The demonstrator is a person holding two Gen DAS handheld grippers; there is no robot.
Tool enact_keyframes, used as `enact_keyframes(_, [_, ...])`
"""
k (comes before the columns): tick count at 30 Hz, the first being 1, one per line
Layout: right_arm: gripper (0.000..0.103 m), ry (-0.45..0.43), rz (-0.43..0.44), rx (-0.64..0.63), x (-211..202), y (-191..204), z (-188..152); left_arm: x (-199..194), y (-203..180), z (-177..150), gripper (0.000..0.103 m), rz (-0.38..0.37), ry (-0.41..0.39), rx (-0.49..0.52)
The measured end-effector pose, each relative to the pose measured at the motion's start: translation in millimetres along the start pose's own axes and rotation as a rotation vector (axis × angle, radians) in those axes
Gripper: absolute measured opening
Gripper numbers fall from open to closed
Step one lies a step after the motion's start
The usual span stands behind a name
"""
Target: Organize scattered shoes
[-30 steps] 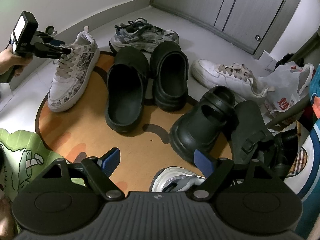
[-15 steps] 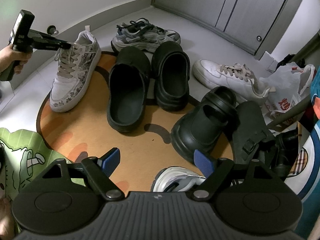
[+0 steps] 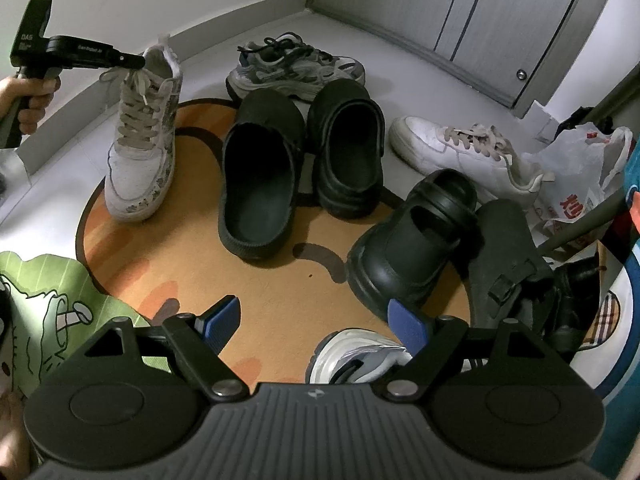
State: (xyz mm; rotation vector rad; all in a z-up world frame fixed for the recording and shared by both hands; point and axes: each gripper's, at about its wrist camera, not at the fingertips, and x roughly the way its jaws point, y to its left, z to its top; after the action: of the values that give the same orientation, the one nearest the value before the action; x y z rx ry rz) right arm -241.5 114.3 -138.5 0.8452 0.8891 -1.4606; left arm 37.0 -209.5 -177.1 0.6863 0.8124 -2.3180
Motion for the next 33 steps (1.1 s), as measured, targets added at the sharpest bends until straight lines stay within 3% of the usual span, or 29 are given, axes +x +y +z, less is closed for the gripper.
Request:
enact_keyframes(10, [0.085,0.004,0.005,-0.007,1.3,3.0,-0.8,-9.0,-29.1,-5.9,0.010,-0.113,0.019,0.061])
enact_keyframes(17, [0.085,0.013,0.010,-0.006,3.4,4.1,-1.5,-20.8,-25.6,-9.0,0.010,-0.170,-0.003,0.020])
enact_keyframes(23, [0.085,0.012,0.011,-0.006,3.2,3.1,-1.8,-32.5,-35.1,-15.2,0.009,-0.122,0.000,0.045])
enact_keyframes(33, [0.085,0.034,0.020,-0.008,10.1,3.6,-5.6,-30.8,-31.1,-42.2,0.009,-0.150,0.086,0.048])
